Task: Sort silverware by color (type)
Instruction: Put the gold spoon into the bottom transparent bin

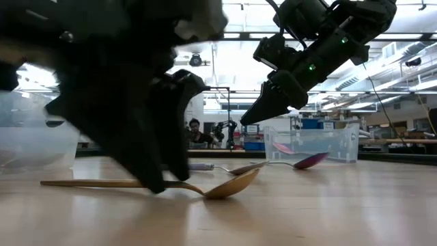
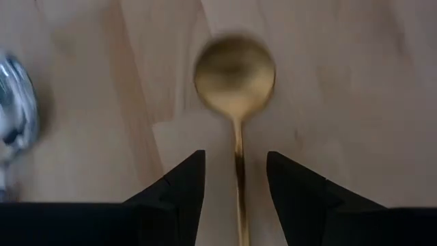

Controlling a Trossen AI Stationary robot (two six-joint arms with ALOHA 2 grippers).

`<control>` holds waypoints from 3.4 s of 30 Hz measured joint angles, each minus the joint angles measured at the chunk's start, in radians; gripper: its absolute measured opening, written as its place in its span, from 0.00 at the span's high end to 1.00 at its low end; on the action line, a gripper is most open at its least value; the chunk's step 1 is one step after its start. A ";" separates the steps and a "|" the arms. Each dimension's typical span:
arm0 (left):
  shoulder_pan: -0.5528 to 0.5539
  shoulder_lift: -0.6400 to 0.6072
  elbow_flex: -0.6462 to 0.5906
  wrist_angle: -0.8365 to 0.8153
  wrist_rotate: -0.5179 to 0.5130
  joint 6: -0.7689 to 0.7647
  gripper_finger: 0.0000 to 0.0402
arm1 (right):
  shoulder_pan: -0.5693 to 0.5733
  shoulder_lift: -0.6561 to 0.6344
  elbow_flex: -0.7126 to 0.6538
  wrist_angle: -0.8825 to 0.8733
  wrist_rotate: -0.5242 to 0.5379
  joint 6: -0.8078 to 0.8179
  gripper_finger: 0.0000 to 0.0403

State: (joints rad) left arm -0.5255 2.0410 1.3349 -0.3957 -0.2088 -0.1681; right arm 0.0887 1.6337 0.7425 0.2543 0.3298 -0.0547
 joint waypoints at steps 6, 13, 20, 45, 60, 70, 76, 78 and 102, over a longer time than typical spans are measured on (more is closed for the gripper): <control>0.000 0.019 0.002 -0.008 0.033 -0.031 0.65 | 0.000 0.000 0.000 0.003 0.000 0.004 0.48; 0.001 0.023 0.003 -0.023 0.049 -0.055 0.81 | 0.000 0.000 0.000 0.007 0.000 0.004 0.48; 0.006 0.025 0.003 -0.048 0.052 -0.055 0.96 | 0.000 0.000 0.000 0.006 0.000 0.005 0.48; 0.052 -0.112 -0.002 -0.177 0.035 -0.029 0.98 | 0.000 0.000 0.000 0.006 -0.001 0.007 0.48; 0.080 -0.359 0.000 -0.280 -0.077 -0.028 0.98 | 0.000 0.000 0.000 0.006 0.000 0.007 0.48; 0.062 -0.449 0.001 -0.508 -0.108 -0.144 0.98 | 0.000 0.000 0.000 0.002 0.000 0.007 0.48; 0.017 -0.450 0.001 -0.632 -0.125 -0.193 0.98 | 0.000 0.000 0.000 0.001 0.000 0.007 0.48; -0.002 -0.450 0.001 -0.685 -0.130 -0.216 0.98 | 0.000 0.000 0.000 0.001 0.000 0.007 0.48; -0.203 -0.450 -0.234 -0.875 -0.174 -0.454 0.98 | 0.000 0.000 0.000 0.011 -0.001 0.007 0.48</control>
State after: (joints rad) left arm -0.7288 1.5906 1.1010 -1.2705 -0.3832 -0.6216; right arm 0.0887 1.6337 0.7425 0.2655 0.3292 -0.0475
